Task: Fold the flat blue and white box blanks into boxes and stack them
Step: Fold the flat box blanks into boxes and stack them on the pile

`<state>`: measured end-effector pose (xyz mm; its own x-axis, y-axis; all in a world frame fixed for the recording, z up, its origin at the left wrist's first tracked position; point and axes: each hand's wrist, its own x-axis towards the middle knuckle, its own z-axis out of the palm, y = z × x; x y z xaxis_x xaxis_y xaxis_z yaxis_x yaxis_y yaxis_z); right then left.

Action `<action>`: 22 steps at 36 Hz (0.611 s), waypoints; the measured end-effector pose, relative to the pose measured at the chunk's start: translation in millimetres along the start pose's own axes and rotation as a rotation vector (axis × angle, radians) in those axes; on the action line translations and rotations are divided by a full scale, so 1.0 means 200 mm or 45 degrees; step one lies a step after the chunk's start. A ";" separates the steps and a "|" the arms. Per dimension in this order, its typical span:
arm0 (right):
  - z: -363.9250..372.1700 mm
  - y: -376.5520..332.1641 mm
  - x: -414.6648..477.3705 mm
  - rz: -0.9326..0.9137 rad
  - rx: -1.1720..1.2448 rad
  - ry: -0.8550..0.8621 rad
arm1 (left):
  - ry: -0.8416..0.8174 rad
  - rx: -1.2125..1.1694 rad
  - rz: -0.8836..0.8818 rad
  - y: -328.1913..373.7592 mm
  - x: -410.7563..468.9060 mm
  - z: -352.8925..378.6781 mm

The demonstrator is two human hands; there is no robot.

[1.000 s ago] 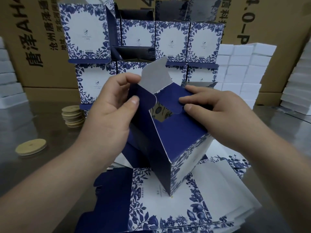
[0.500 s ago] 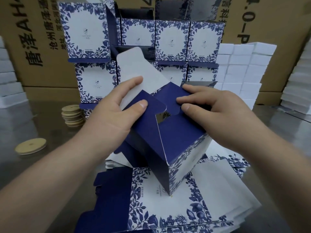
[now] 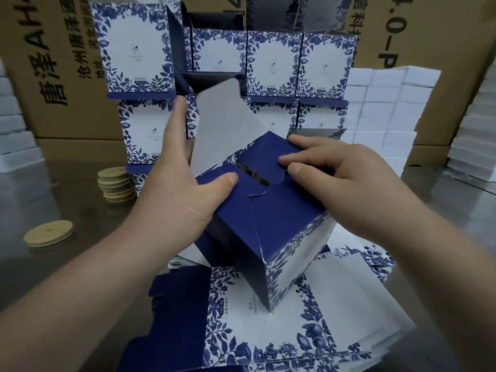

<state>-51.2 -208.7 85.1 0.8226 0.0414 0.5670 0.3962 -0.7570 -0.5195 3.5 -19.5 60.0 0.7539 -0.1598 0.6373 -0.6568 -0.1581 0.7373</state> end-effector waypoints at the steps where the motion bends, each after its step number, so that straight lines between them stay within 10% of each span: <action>1: 0.00 0.00 0.00 -0.001 -0.001 0.000 | -0.029 0.042 0.021 0.00 0.00 0.00; 22: 0.01 -0.01 0.00 0.026 0.038 0.026 | -0.115 0.297 0.081 0.05 -0.05 0.01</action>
<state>-51.4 -206.8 85.2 0.8225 0.0125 0.5687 0.3913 -0.7381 -0.5497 -10.5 -22.1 60.5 0.7130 -0.2614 0.6506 -0.6971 -0.3640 0.6177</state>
